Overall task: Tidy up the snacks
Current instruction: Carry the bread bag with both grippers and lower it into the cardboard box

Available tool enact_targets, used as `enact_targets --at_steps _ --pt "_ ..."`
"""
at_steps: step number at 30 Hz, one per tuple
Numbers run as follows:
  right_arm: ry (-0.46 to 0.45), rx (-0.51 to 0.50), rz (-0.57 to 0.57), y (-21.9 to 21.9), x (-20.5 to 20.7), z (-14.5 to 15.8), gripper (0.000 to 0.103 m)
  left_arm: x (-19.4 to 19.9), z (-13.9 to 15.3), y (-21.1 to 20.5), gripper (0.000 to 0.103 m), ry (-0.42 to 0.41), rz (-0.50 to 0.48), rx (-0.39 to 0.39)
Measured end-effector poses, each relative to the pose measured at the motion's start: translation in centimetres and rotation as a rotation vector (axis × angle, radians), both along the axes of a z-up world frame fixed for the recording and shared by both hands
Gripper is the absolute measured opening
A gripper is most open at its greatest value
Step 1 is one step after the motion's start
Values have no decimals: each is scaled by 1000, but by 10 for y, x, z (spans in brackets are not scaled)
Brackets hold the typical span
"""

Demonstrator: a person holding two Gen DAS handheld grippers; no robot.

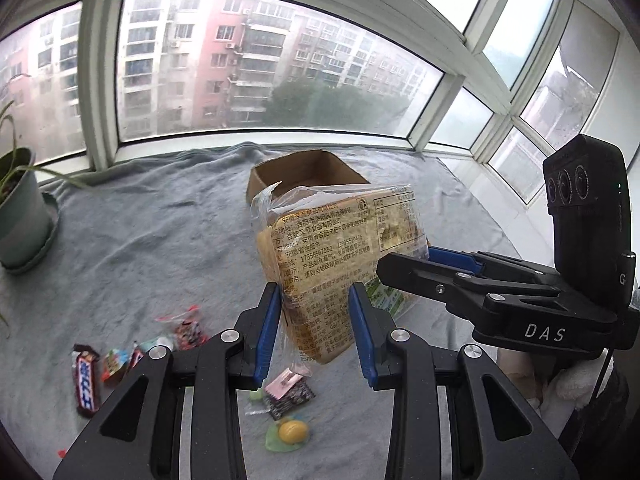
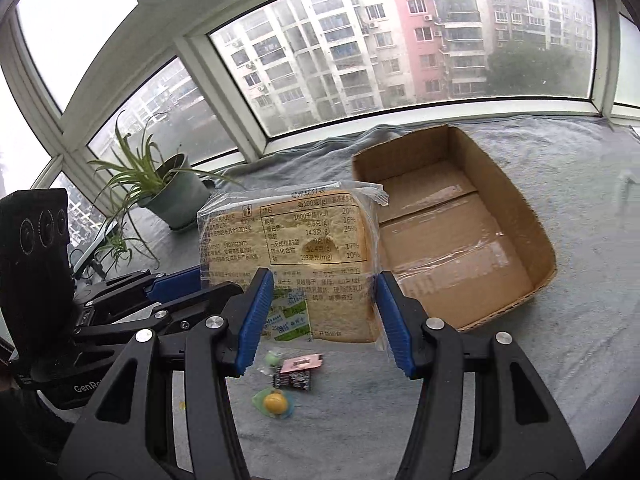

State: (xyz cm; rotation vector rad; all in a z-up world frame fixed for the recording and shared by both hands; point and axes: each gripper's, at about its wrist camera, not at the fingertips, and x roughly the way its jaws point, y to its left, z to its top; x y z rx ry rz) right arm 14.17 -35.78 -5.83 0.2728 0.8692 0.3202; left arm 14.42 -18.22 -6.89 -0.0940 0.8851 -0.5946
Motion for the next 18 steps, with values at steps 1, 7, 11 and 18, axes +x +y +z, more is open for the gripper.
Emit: enact_targets --at_steps 1,7,11,18 --pt "4 -1 -13 -8 3 -1 56 3 1 -8 33 -1 -12 -2" --pt "29 -17 -83 -46 13 -14 56 22 -4 -54 33 0 -71 5" --pt "55 -22 -111 -66 20 -24 56 30 -11 -77 33 17 -103 11" --pt "76 -42 -137 -85 29 -34 56 41 -23 -104 33 49 -123 20"
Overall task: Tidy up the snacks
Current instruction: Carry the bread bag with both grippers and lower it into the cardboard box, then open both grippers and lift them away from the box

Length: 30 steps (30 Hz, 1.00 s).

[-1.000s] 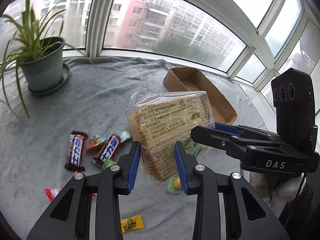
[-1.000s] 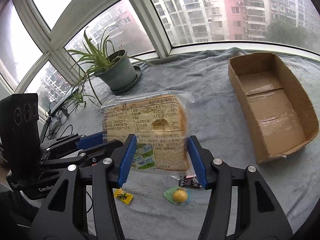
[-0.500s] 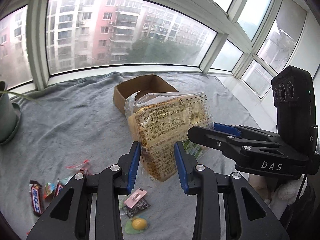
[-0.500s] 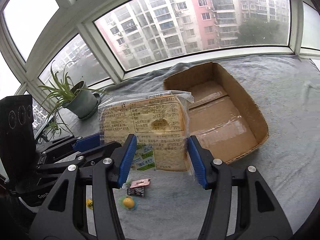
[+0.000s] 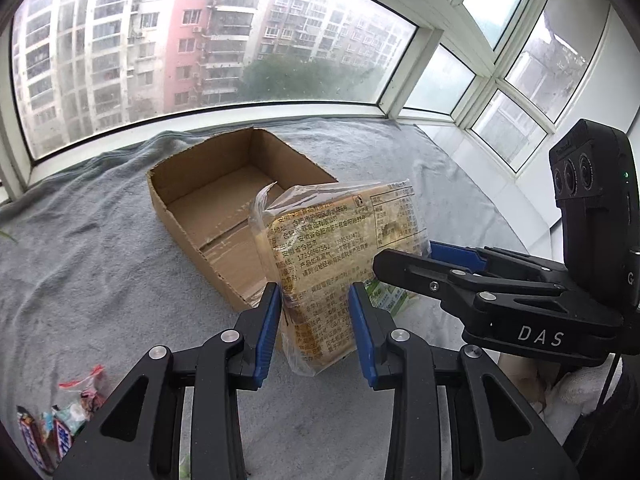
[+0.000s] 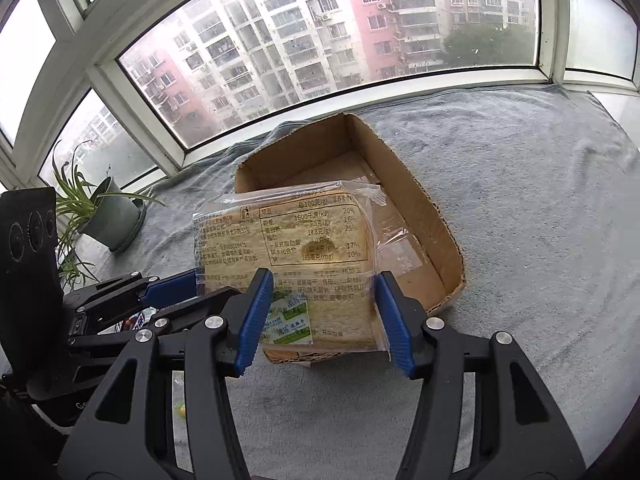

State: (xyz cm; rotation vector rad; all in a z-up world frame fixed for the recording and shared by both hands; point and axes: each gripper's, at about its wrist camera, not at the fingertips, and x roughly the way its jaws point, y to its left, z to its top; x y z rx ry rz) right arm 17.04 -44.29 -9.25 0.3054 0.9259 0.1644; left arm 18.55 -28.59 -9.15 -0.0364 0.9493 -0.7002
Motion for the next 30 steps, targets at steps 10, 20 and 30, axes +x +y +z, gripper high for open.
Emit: enact_targets --at_steps 10,20,30 --pt "-7 -53 -81 -13 14 -7 56 9 -11 -11 33 -5 8 61" --pt "-13 -65 -85 -13 7 -4 56 8 -15 13 33 21 47 59" --pt "-86 -79 -20 23 -31 24 56 -8 19 55 33 -59 76 61"
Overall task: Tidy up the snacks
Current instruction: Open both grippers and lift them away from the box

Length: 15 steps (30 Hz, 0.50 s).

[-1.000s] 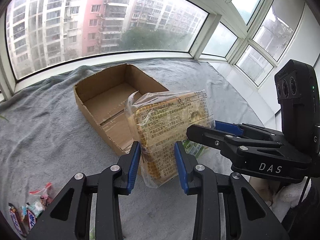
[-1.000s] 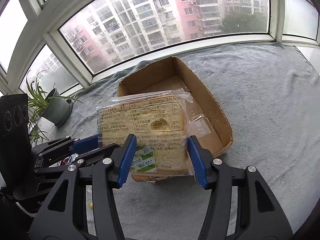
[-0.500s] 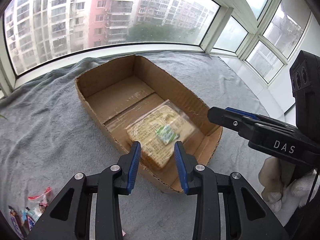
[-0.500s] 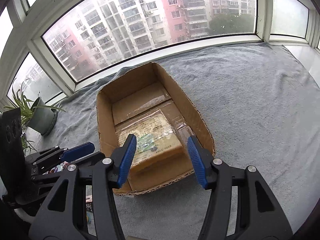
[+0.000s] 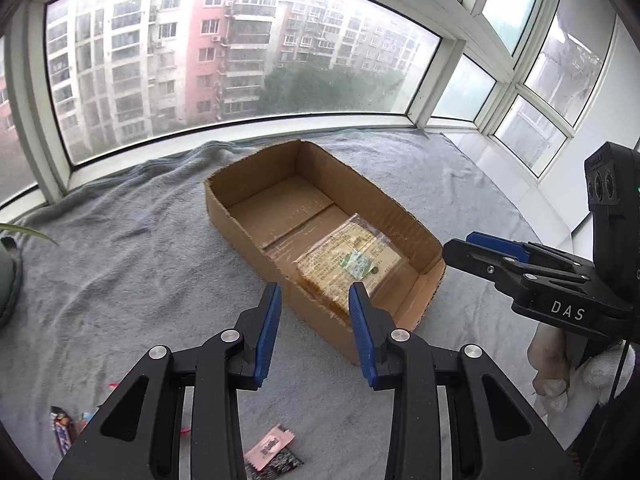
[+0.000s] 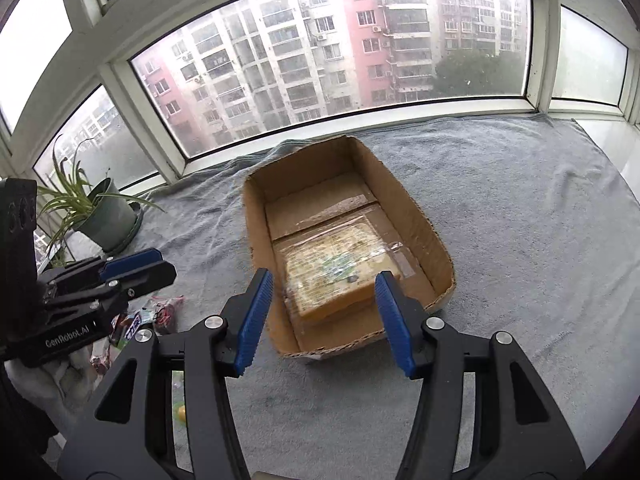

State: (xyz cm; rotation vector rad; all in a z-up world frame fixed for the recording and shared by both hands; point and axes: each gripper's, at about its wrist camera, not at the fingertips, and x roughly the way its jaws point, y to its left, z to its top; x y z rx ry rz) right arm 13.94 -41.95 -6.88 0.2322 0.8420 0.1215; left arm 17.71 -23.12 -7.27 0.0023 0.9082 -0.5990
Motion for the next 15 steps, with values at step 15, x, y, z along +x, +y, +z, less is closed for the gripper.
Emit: enact_targets --at_steps 15 --pt "33 -13 209 107 -69 -18 56 -55 14 182 33 -46 266 51"
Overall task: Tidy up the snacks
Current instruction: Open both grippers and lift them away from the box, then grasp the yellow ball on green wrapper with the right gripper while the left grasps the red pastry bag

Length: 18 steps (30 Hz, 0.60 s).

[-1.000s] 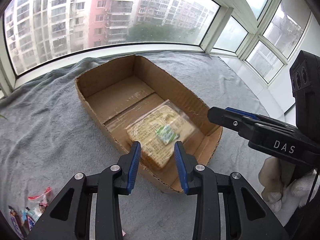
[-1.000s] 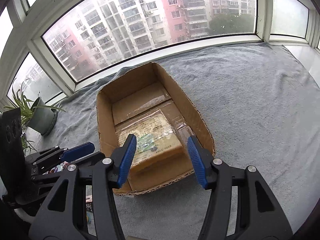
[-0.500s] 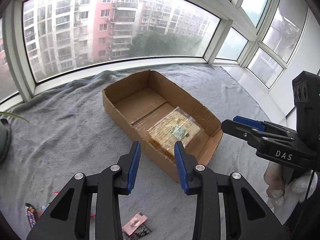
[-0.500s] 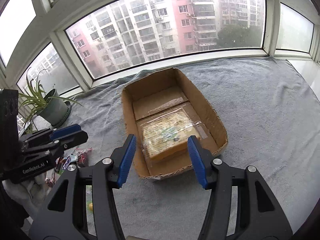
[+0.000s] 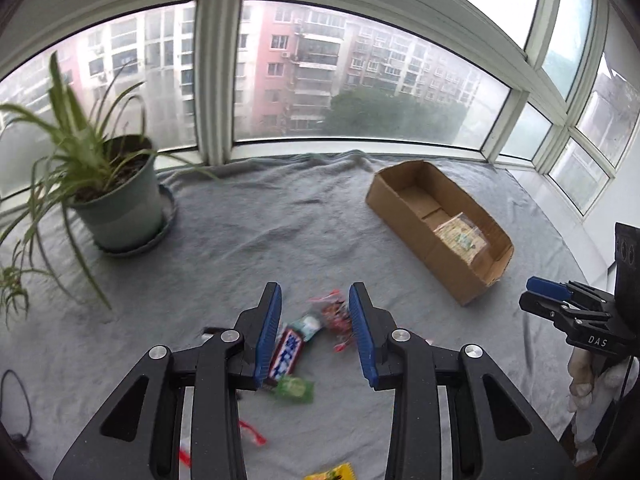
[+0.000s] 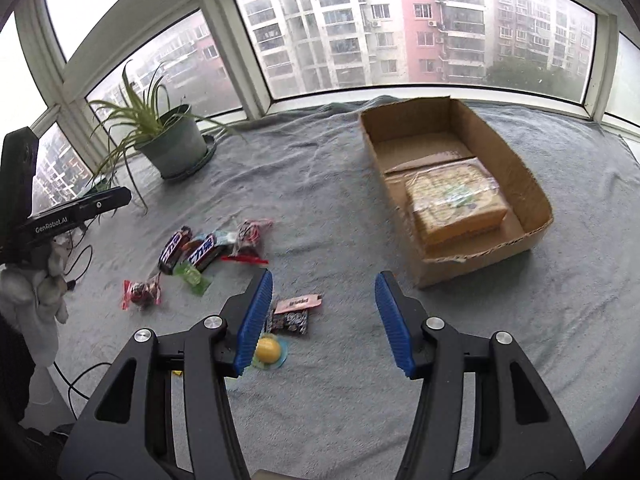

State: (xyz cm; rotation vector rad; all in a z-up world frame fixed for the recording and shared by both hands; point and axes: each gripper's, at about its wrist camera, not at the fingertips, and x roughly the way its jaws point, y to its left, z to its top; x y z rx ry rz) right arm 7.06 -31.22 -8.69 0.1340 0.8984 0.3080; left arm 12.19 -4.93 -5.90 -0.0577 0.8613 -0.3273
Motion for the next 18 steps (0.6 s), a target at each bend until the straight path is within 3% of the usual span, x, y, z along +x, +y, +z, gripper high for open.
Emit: enact_targets --at_steps 10,13,18 --pt "49 -56 45 50 -24 -51 56 -46 -57 75 33 102 166 8" --pt "62 -54 43 59 -27 -64 56 -57 -74 79 33 109 172 31" --pt "86 -58 44 64 -27 -78 46 -70 -100 80 33 133 153 70"
